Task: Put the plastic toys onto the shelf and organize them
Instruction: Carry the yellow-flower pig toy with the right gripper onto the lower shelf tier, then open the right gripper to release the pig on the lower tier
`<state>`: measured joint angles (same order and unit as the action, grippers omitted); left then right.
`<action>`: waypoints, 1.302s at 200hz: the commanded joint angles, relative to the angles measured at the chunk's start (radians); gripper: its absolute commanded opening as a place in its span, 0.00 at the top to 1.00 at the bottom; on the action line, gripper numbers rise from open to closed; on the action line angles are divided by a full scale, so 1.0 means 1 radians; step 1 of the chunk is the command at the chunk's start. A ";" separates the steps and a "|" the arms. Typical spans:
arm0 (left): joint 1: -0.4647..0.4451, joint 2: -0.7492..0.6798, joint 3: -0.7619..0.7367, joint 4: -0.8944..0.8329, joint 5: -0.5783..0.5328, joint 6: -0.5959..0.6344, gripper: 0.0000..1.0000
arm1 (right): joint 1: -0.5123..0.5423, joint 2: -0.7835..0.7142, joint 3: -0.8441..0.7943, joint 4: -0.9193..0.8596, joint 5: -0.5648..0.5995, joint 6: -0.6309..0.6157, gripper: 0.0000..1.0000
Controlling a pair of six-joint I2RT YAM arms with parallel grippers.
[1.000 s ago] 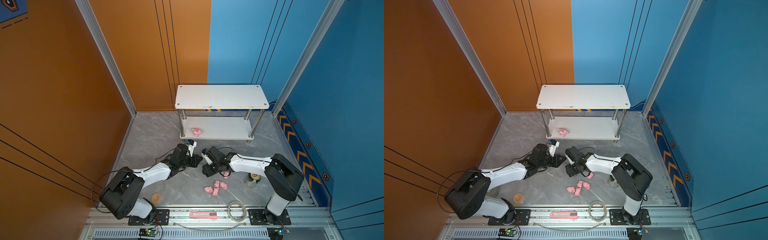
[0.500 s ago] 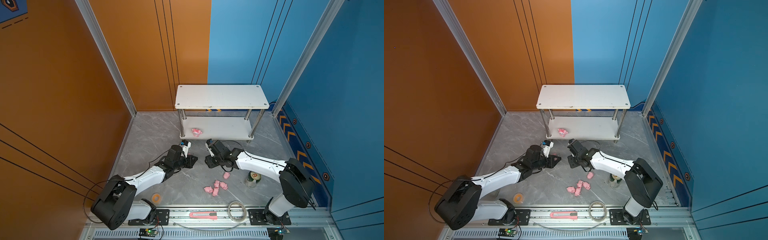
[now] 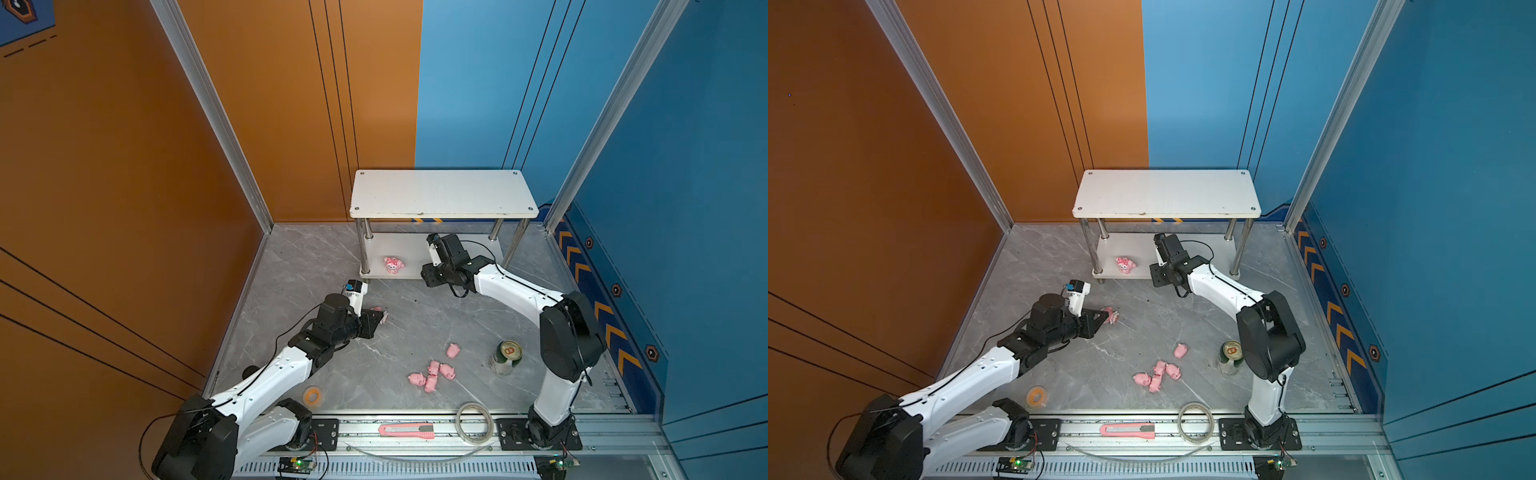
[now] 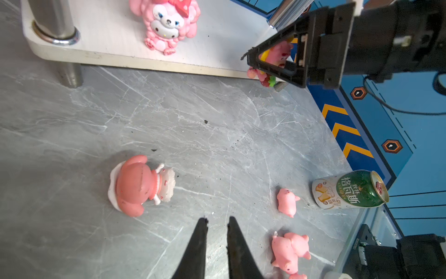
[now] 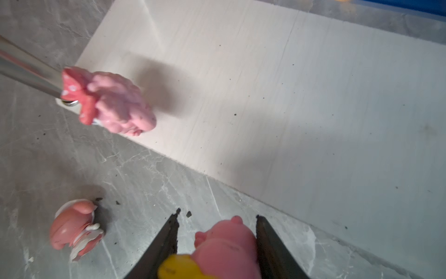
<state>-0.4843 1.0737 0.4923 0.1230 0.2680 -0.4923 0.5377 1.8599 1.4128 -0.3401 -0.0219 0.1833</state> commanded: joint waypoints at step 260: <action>0.014 0.079 0.025 -0.043 -0.016 0.018 0.78 | -0.110 0.139 0.114 0.094 -0.106 0.001 0.15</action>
<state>-0.4778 1.1587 0.4995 0.1032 0.2615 -0.4862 0.4316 2.0098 1.5177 -0.2676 -0.1310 0.1650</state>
